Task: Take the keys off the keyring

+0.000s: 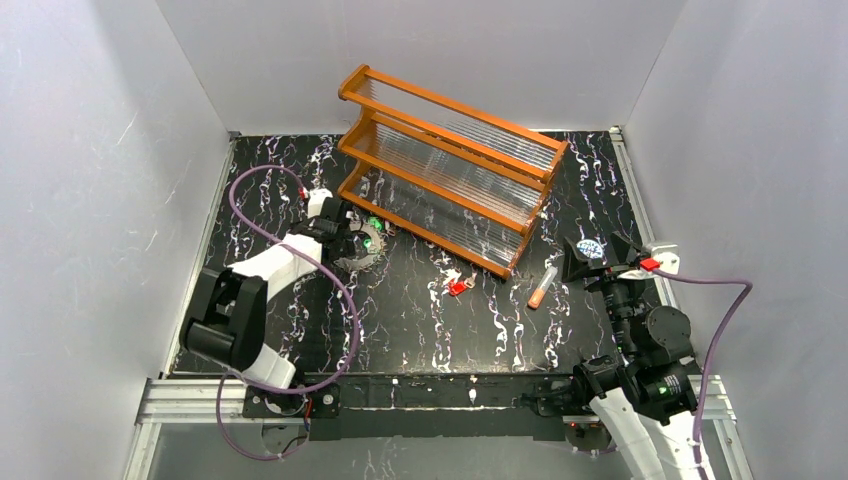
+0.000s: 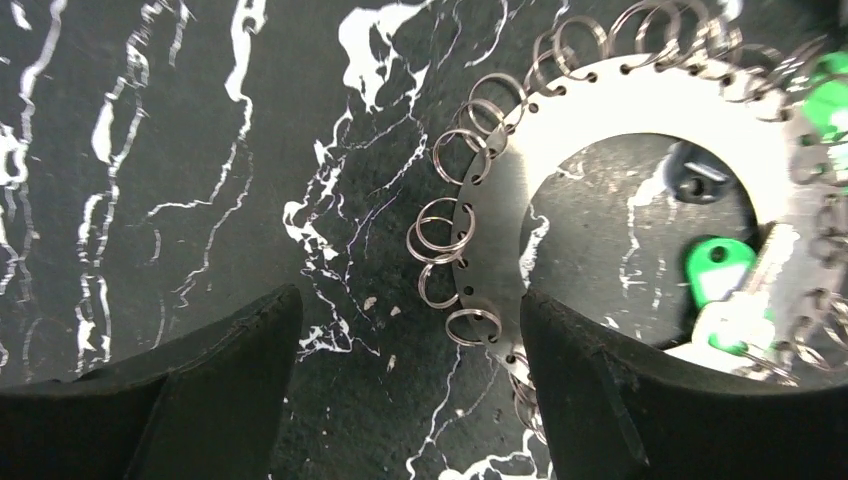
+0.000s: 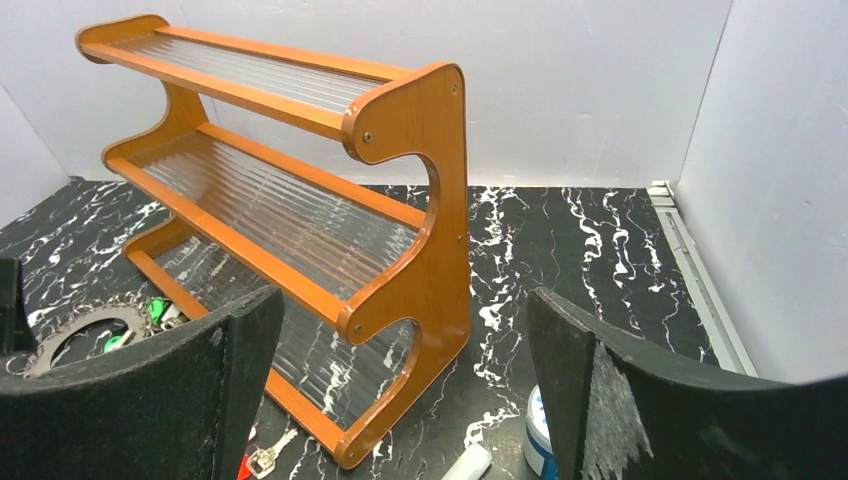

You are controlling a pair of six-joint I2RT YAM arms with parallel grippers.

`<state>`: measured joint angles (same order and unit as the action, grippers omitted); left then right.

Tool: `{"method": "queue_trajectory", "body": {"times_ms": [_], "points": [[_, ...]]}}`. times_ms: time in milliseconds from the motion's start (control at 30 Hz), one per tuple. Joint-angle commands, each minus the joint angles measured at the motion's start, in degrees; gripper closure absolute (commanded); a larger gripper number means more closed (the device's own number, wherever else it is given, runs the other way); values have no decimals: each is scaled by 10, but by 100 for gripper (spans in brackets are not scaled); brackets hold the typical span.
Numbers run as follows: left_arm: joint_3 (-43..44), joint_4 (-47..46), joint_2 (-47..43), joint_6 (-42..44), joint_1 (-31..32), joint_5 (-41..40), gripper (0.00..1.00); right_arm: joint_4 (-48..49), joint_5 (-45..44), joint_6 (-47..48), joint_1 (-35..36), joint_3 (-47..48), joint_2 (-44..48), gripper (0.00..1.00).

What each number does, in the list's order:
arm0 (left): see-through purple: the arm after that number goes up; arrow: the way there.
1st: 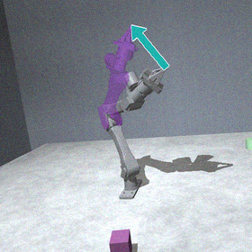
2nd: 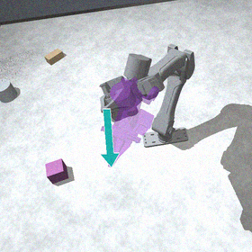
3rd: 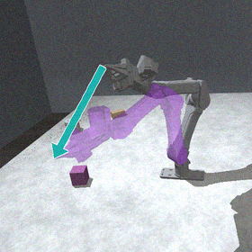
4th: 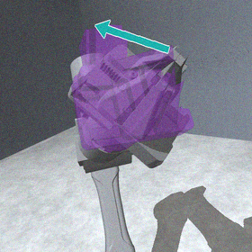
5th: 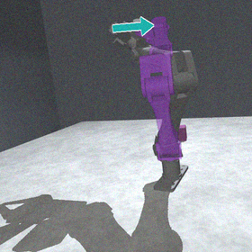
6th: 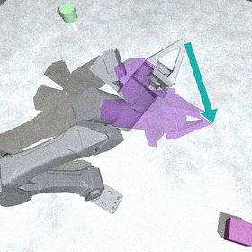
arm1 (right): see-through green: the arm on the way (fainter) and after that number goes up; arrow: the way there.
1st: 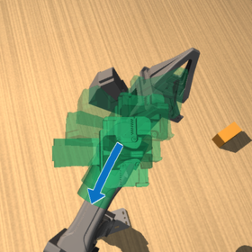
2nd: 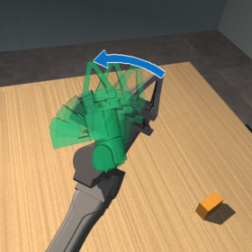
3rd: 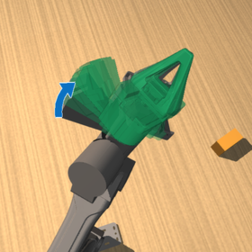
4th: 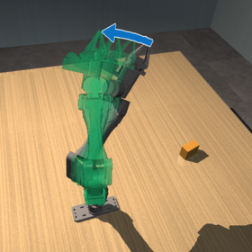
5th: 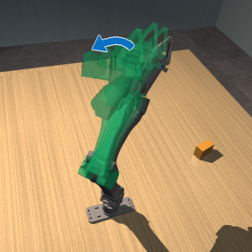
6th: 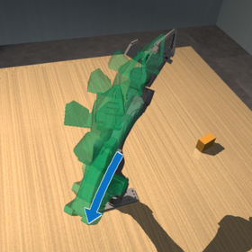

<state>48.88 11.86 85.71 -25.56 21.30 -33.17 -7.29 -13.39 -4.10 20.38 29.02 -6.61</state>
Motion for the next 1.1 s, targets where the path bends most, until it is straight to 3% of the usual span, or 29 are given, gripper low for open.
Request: {"method": "queue_trajectory", "body": {"times_ms": [0,167,467,667,833,1067], "points": [[27,14,43,-29,-31,73,26,37,11,6,3,-3,12,1],[55,-17,99,-35,-46,117,34,44,20,7,7,-7,18,1],[57,21,148,-44,-48,90,42,49,18,7,11,-10,33,1],[33,63,129,-31,-48,97,62,48,39,8,11,-4,34,1],[-14,94,55,-20,-48,124,75,25,106,11,11,19,-11,1],[-51,117,-21,-17,-45,217,89,-65,293,-7,11,113,-161,1]]}}
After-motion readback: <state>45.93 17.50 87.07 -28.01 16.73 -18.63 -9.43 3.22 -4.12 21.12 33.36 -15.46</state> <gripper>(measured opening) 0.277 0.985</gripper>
